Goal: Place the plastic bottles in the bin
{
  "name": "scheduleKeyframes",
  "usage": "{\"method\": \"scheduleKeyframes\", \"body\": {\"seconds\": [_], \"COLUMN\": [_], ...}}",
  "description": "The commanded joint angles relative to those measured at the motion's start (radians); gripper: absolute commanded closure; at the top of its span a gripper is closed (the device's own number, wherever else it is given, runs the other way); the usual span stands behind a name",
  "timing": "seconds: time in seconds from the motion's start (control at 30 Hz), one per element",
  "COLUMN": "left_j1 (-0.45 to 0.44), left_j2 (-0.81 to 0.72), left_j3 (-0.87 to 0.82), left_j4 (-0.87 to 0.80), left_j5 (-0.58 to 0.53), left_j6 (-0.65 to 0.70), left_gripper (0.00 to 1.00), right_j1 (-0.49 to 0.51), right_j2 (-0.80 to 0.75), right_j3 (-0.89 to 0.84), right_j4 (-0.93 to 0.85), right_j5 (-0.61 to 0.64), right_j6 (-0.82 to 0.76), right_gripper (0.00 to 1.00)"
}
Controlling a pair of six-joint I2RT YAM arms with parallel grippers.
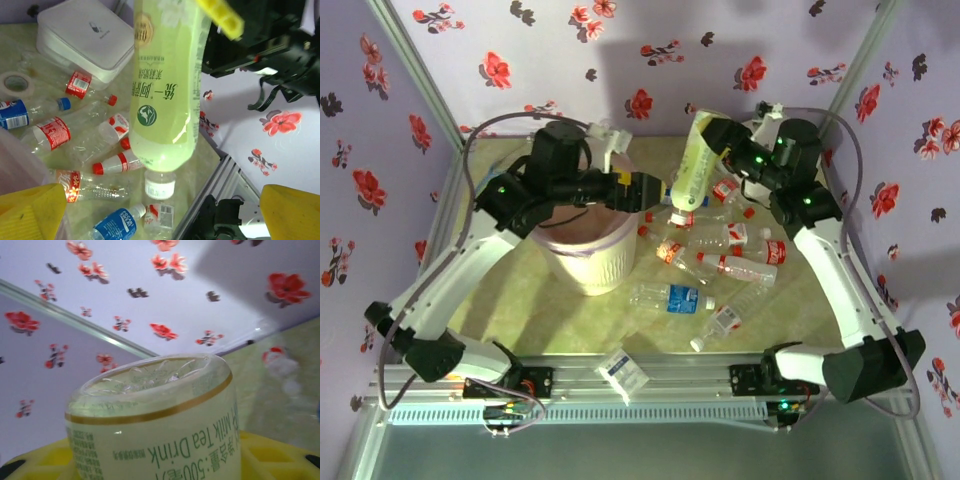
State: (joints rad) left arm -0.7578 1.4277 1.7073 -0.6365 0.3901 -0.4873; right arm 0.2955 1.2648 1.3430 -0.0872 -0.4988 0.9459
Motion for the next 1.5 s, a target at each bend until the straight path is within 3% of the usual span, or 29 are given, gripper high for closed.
{"method": "scheduleKeyframes", "body": {"seconds": [0.0,0.13,0.43,0.67,0.87,1.07,1.1,1.27,1.47], "left_j1": [-0.024,-0.032,-0.031,0.005,0.009,0.011,0.012,0.034,0.085], "left_j2": [0.017,0.06,0.121,0.102,0.116,0.13,0.13,0.119,0.074], "left_j3": [0.018,0.043,0.065,0.035,0.043,0.053,0.056,0.094,0.137], "left_j4": [0.091,0.108,0.146,0.216,0.227,0.216,0.215,0.17,0.09], "left_j5": [-0.017,-0.062,-0.078,-0.143,-0.143,-0.141,-0.141,-0.142,-0.167], "left_j6": [0.022,0.029,0.016,-0.025,-0.025,-0.019,-0.017,0.007,0.06], "left_gripper": [0.0,0.02,0.2,0.14,0.34,0.47,0.48,0.49,0.57], "right_j1": [0.047,0.096,0.137,0.137,0.138,0.133,0.13,0.079,-0.092], "right_j2": [0.034,0.07,0.11,0.111,0.12,0.13,0.132,0.135,0.044], "right_j3": [0.037,0.044,0.047,0.04,0.042,0.067,0.074,0.147,0.109], "right_j4": [0.131,0.201,0.264,0.255,0.248,0.248,0.241,0.09,-0.077], "right_j5": [-0.061,-0.086,-0.13,-0.147,-0.155,-0.155,-0.155,-0.124,-0.044], "right_j6": [0.091,0.136,0.178,0.171,0.161,0.157,0.152,0.071,-0.009], "right_gripper": [0.45,0.45,0.46,0.46,0.46,0.45,0.43,0.01,0.01]}}
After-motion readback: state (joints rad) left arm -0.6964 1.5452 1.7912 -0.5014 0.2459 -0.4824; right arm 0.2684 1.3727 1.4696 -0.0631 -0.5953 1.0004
